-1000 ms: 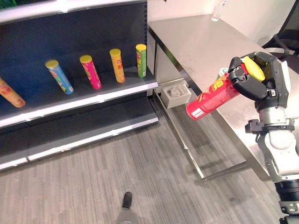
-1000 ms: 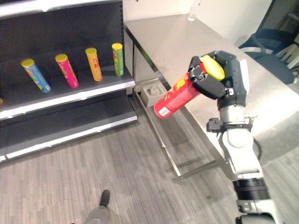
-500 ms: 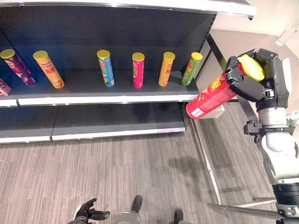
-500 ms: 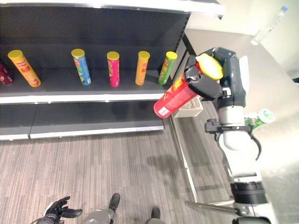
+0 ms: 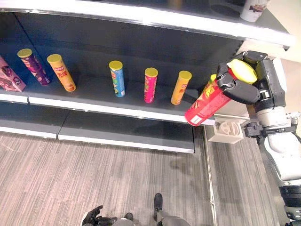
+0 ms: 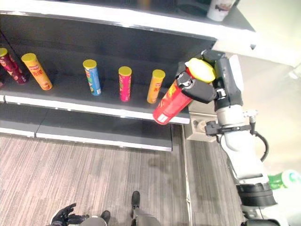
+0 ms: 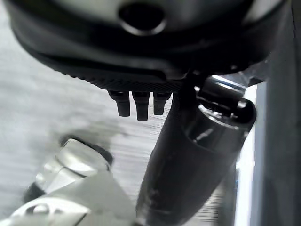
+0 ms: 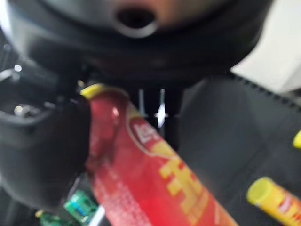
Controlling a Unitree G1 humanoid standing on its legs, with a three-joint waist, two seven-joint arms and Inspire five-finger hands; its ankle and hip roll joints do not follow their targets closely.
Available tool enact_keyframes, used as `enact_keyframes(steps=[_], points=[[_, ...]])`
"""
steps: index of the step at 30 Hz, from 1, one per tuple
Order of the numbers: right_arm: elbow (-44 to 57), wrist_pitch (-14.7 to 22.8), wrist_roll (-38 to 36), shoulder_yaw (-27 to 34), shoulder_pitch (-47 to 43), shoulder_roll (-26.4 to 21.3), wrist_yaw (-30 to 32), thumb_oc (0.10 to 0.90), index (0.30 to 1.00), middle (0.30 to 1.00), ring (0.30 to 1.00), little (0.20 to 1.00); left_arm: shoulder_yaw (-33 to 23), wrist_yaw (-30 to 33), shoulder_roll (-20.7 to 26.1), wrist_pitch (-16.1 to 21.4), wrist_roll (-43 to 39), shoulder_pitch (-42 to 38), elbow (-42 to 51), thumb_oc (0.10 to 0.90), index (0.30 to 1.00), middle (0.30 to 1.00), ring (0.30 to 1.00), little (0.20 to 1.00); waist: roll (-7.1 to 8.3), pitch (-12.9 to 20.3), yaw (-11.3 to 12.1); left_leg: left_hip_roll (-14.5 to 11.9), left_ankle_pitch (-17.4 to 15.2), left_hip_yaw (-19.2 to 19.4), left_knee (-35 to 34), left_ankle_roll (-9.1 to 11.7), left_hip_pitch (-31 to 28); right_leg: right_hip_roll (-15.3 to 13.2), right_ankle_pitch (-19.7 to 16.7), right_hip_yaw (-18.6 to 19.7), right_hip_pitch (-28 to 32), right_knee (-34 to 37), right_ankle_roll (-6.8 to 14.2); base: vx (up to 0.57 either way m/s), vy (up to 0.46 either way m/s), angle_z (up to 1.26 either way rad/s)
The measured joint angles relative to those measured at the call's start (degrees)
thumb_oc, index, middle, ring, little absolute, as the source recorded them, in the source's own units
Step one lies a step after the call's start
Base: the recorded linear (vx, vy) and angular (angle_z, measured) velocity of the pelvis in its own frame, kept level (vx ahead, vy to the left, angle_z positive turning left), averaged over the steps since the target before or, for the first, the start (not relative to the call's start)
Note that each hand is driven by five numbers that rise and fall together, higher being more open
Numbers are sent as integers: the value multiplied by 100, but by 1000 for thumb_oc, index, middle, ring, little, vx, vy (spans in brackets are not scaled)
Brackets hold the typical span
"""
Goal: Put the goods on the table back onto the shelves and tidy them up.
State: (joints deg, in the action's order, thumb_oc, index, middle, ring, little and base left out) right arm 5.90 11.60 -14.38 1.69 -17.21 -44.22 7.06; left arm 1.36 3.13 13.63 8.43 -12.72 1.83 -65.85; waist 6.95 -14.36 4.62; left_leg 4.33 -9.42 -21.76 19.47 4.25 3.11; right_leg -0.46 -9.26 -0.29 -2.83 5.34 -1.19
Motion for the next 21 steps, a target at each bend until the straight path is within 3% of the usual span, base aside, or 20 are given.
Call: enact_keyframes(steps=[3,4,6,7,8,10,11,12,13,14,15,16,17,18,19,20,21], points=[[10,3,-2,1,20,43,-56,400,300,300,300,300,-172,12,14,6,-79,-8,84,800,900,900,900,900,16,-15,7,-722,64,243,-393,108,200,59,124,11,43,-2,19,67,259,-4],[15,14,-8,14,38,68,-56,400,300,300,300,300,-325,51,27,5,-82,-2,68,800,900,900,900,900,-65,-19,34,-1432,283,353,-1033,426,243,147,135,172,51,-3,26,52,331,-45],[23,51,-13,145,172,175,-39,400,300,300,300,300,-442,110,70,-2,-80,-1,62,800,900,900,900,900,-142,-3,0,-1834,442,266,-1531,665,297,211,212,285,28,-2,166,134,788,-30],[200,92,-31,628,760,191,-31,400,300,300,300,300,-341,148,135,-2,-70,-135,-59,800,900,900,900,900,-315,-40,-21,-2155,490,327,-1760,752,512,222,251,346,21,-8,242,143,866,-1],[206,57,-3,858,965,395,-38,400,300,300,300,300,-491,115,126,21,-67,-120,-77,800,900,900,900,900,-360,-9,-111,-2260,521,522,-1912,635,616,144,300,302,18,-6,282,83,718,-9],[80,7,-23,963,967,603,95,400,300,300,300,300,-461,132,105,-6,-64,-38,-117,800,900,900,900,900,-506,21,-226,-2146,587,562,-2004,631,603,-25,406,199,20,-6,349,-20,520,-31],[106,-29,-18,1074,1084,574,124,400,300,300,300,300,-346,129,50,-9,-59,-41,-119,800,900,900,900,900,-629,71,-259,-2102,612,542,-1951,703,586,-89,327,283,6,-18,495,-109,716,-48],[190,-39,34,1249,1244,704,220,400,300,300,300,300,-129,92,34,-41,20,-49,-136,800,900,900,900,900,-716,106,-343,-1574,601,676,-1478,595,678,-412,186,381,-58,-46,663,-102,521,-66],[217,-49,34,1206,1256,827,282,400,300,300,300,300,-129,88,37,-64,114,-44,-156,800,900,900,900,900,-703,99,-358,-1255,869,705,-1377,432,675,-611,142,549,-178,-146,721,-149,671,-56],[402,-82,34,1180,1498,994,306,400,300,300,300,300,-160,102,86,-94,179,-121,-137,800,900,900,900,900,-646,51,-482,-900,830,862,-1155,245,824,-936,-1,565,-236,-262,613,-104,332,-38],[398,-116,37,1034,1542,1053,297,400,300,300,300,300,-182,118,153,-64,191,-141,-112,800,900,900,900,900,-660,29,-584,-651,704,959,-885,-62,922,-1022,-325,522,-298,-325,309,-153,494,-26],[386,-169,40,930,1543,1119,298,400,300,300,300,300,-196,81,223,-19,214,-160,-89,800,900,900,900,900,-713,36,-555,-658,636,1045,-680,-197,980,-1017,-668,533,-348,-292,-127,-162,473,-36],[390,-188,37,823,1567,1150,298,400,300,300,300,300,-223,88,281,17,224,-170,-62,800,900,900,900,900,-798,41,-553,-727,637,1176,-657,-244,965,-1063,-710,484,-368,-430,-165,-159,474,-31],[407,-189,42,751,1650,1113,263,400,300,300,300,300,-215,101,399,7,232,-221,-24,800,900,900,900,900,-865,32,-520,-683,640,1349,-545,-536,956,-1179,-941,104,-323,-818,-53,-139,592,-37],[422,-211,60,724,1671,1135,177,400,300,300,300,300,-330,-4,505,30,282,-212,102,800,900,900,900,900,-926,49,-316,-730,684,1605,-613,-563,858,-1394,-762,-620,-516,-1669,63,-56,292,-19],[440,-206,59,710,1706,1136,176,400,300,300,300,300,-343,29,559,34,277,-190,122,800,900,900,900,900,-973,170,-287,-675,735,1601,-744,-518,832,-1484,-424,-506,-557,-2055,322,-53,409,-15],[533,-199,67,781,1760,1094,171,400,300,300,300,300,-459,32,597,42,285,-181,119,800,900,900,900,900,-1000,243,-205,-574,810,1662,-829,-711,845,-1623,-214,-474,-550,-2616,791,-10,244,15]])
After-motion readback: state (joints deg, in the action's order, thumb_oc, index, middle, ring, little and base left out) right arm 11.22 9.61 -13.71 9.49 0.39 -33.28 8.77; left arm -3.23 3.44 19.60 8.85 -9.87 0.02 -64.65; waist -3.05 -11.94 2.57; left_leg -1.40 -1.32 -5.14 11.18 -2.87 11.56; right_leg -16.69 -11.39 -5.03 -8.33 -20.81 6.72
